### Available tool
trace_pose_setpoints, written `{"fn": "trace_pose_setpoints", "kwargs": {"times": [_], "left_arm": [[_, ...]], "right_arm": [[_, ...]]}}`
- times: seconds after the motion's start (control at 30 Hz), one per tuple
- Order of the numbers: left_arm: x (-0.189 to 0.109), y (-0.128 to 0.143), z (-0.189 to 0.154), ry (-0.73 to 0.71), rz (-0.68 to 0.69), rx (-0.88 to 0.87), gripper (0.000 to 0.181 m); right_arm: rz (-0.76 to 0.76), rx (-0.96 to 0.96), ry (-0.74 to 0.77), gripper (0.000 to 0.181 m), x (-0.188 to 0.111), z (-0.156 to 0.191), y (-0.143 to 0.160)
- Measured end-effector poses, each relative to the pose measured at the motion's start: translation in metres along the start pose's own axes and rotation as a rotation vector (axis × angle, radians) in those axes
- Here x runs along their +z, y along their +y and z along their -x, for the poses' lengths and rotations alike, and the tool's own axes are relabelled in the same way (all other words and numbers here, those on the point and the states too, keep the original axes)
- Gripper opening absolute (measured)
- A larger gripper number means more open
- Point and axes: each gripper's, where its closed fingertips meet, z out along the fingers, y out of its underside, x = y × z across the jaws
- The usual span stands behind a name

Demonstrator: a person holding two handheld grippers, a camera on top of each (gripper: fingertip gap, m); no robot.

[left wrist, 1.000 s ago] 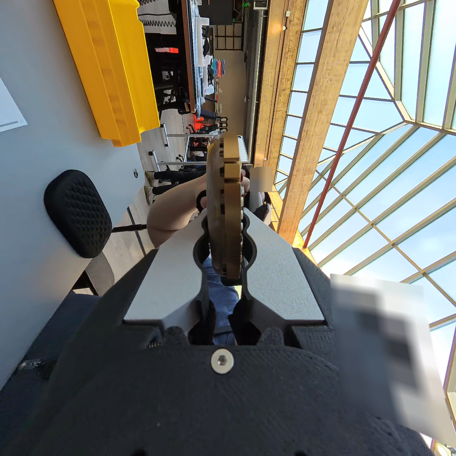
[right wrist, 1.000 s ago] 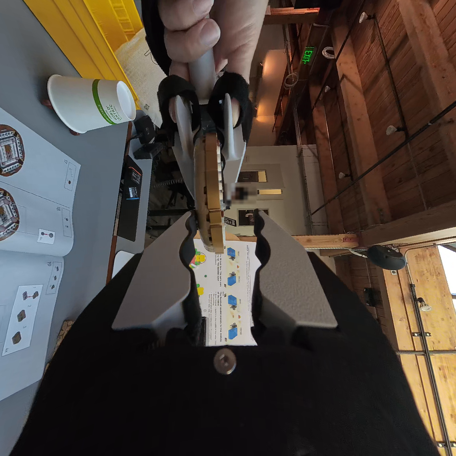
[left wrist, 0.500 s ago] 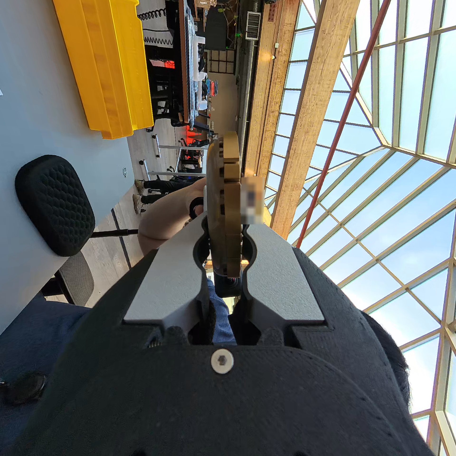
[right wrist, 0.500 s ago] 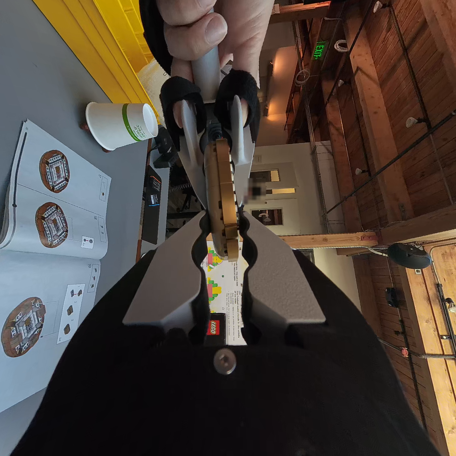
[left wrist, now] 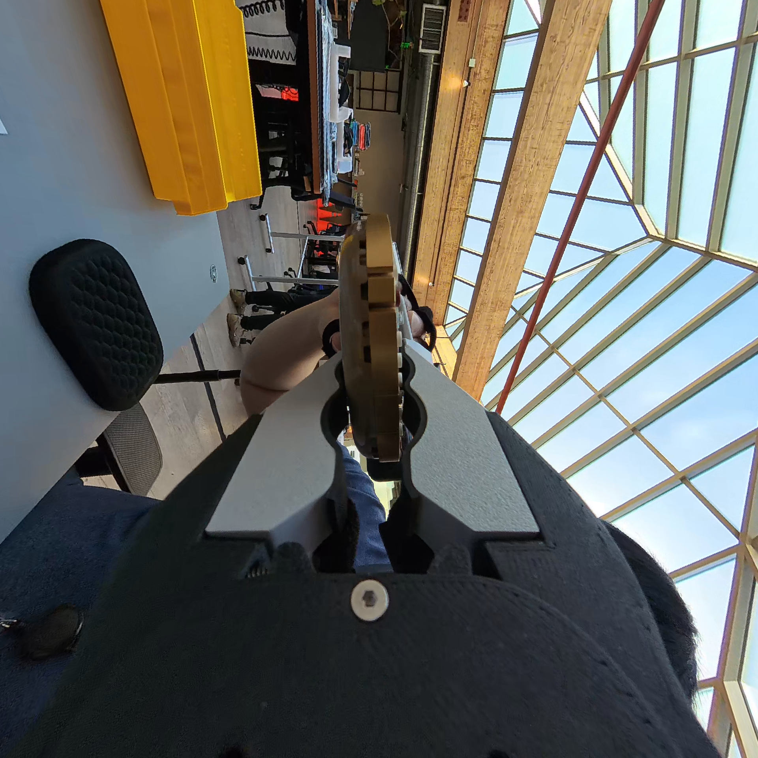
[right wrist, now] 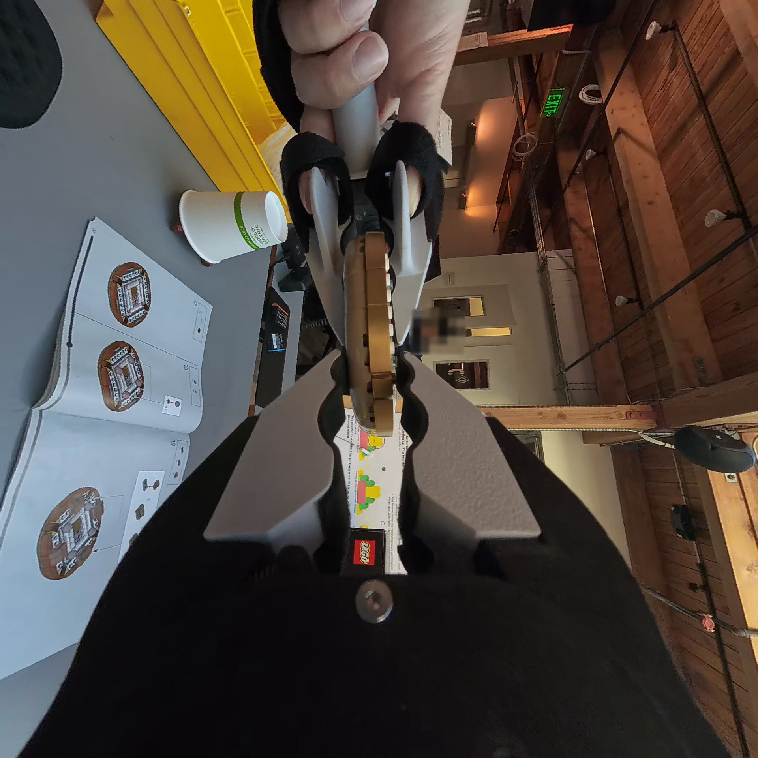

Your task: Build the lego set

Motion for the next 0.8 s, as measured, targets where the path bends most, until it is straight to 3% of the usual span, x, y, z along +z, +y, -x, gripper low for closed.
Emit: {"fn": "trace_pose_setpoints", "kwargs": {"times": [0.27,0.8], "left_arm": [[0.0014,-0.0014,-0.0002,-0.001,0.003,0.026,0.018],[-0.0004,-0.0040,0.0022,0.013,-0.001,0.013,0.018]], "right_arm": [[-0.015,0.054,0.010,0.029,0.0043,-0.0013,0.0017],[-0.003,0.028,0.005,0.022,0.0067,-0.0012,0.0017]]}}
